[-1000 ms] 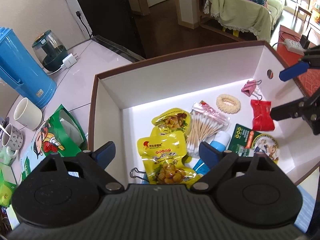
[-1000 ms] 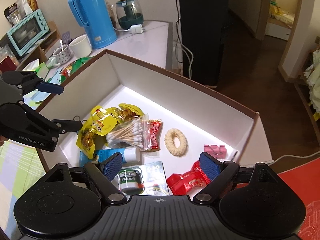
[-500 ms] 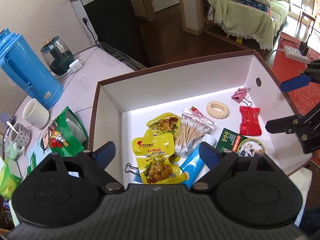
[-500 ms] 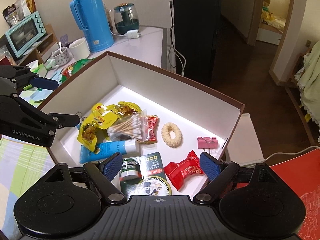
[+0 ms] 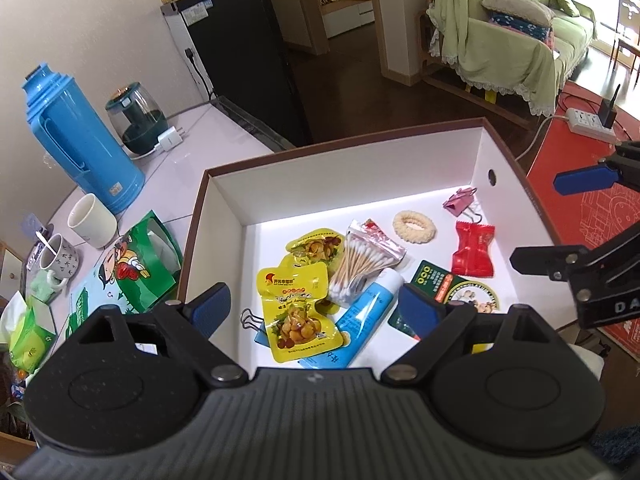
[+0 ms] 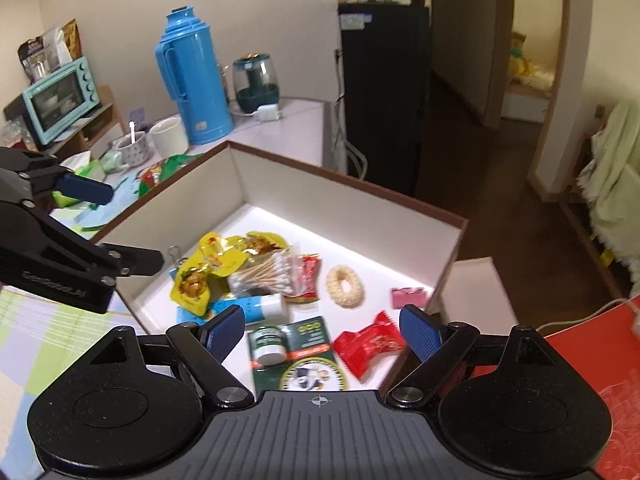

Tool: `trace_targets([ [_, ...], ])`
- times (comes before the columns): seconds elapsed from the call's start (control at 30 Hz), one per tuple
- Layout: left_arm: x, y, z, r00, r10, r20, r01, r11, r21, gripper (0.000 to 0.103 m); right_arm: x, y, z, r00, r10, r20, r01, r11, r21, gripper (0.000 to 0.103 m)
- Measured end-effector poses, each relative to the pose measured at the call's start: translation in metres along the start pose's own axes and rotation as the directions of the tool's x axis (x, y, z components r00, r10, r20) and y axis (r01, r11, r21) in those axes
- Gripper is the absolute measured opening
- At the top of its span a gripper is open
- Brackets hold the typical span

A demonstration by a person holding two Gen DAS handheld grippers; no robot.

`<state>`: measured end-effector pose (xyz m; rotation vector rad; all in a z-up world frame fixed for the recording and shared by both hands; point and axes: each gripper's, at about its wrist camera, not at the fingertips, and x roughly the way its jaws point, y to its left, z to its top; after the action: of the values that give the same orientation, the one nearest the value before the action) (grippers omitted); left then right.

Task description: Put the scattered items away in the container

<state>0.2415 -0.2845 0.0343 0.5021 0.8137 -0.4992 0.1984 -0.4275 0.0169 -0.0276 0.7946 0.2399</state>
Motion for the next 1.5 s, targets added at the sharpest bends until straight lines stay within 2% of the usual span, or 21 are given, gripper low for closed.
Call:
trace_targets([
  [0.03,-0.003,-0.002,0.000,1.000,0.002,0.004,-0.002,1.000,0.000,0.090,-0.003,0.001,-0.001,1.000,-0.014,0.011,0.014,1.000,-0.003,0.103],
  [0.1,-0.008,-0.007,-0.001,1.000,0.006,0.012,-0.006,1.000,0.002,0.090,-0.013,0.005,-0.005,0.997,-0.048,0.056,0.050,0.998,-0.033,0.103],
  [0.23,-0.015,-0.013,-0.004,1.000,0.002,0.029,-0.002,1.000,0.004,0.090,-0.025,0.012,-0.009,0.996,-0.043,0.078,0.048,0.997,-0.060,0.103],
  [0.63,-0.041,-0.006,-0.023,0.997,-0.027,0.075,0.026,1.000,0.017,0.090,-0.050,0.035,-0.023,0.993,-0.110,0.045,0.109,0.994,0.023,0.103],
  [0.93,-0.059,0.012,-0.045,0.996,-0.033,0.086,0.033,0.999,0.006,0.090,-0.064,0.059,-0.033,0.993,-0.120,0.011,0.118,0.986,0.119,0.103],
  [1.5,-0.079,0.029,-0.075,0.991,-0.075,0.115,0.073,0.997,0.022,0.090,-0.078,0.091,-0.051,0.981,-0.194,-0.011,0.192,0.959,0.208,0.103],
])
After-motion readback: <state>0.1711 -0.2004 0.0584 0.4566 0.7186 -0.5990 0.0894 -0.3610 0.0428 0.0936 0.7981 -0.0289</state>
